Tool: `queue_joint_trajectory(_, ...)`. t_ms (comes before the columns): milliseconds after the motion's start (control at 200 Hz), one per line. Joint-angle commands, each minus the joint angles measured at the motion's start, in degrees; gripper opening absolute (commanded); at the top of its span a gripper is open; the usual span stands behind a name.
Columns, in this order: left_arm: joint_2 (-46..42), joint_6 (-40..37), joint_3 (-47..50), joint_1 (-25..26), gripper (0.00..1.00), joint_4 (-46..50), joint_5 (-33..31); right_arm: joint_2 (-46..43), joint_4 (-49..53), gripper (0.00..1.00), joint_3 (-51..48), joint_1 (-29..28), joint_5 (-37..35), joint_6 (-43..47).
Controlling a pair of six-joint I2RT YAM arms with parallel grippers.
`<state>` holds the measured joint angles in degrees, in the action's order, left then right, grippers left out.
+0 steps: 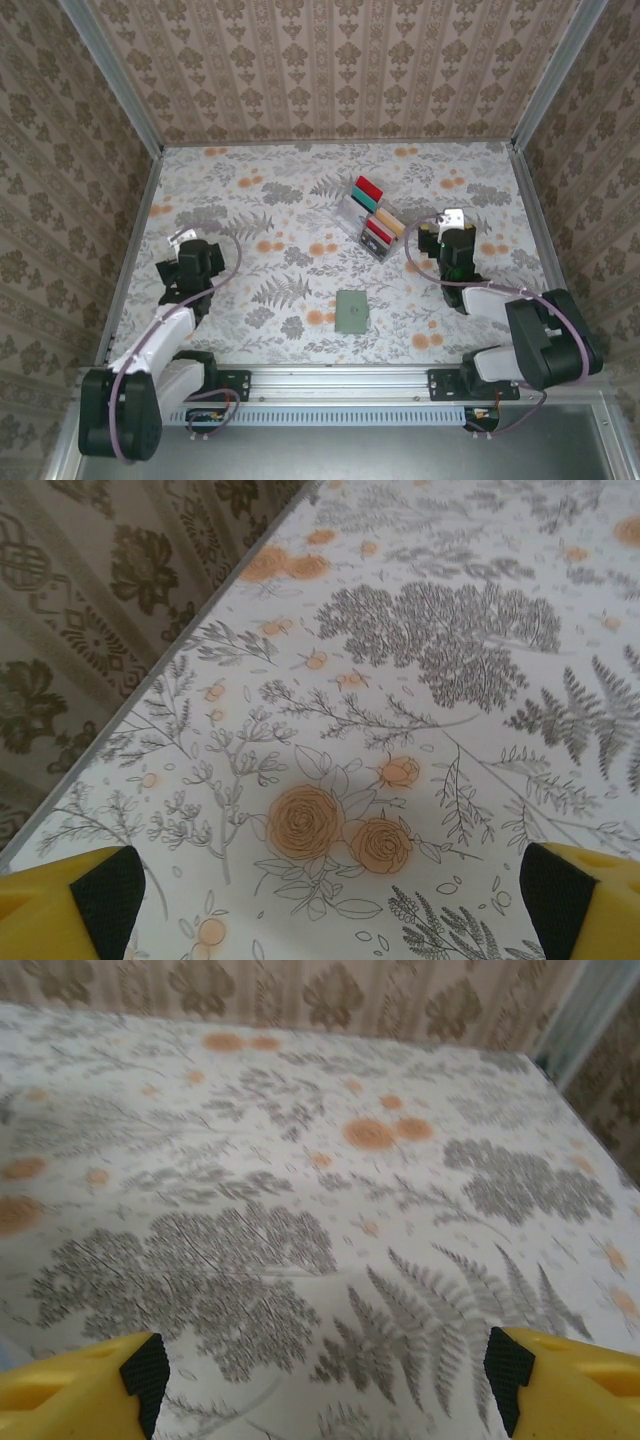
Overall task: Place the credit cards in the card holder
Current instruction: Reset both arms
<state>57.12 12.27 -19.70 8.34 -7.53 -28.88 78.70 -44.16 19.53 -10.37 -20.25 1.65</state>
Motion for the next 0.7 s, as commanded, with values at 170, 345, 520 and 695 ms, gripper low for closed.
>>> queue_joint_trajectory(170,12.6,-11.4,2.1,-2.4,1.0,-30.4,5.1,10.6,-18.4,0.9,-1.6,4.0,5.7,-0.1)
queue_joint_trajectory(345,21.2,-13.9,1.9,-4.3,1.0,-42.6,14.5,9.0,-7.5,0.99,2.5,7.0,4.2,-5.1)
queue_joint_trajectory(520,29.9,-14.8,2.6,-4.5,1.0,-51.2,18.2,9.0,-7.8,1.0,2.4,6.9,3.1,-5.5)
queue_joint_trajectory(695,31.5,-13.7,-2.1,-5.3,1.0,-45.2,15.5,8.9,-7.7,1.0,2.3,6.9,3.1,-5.5)
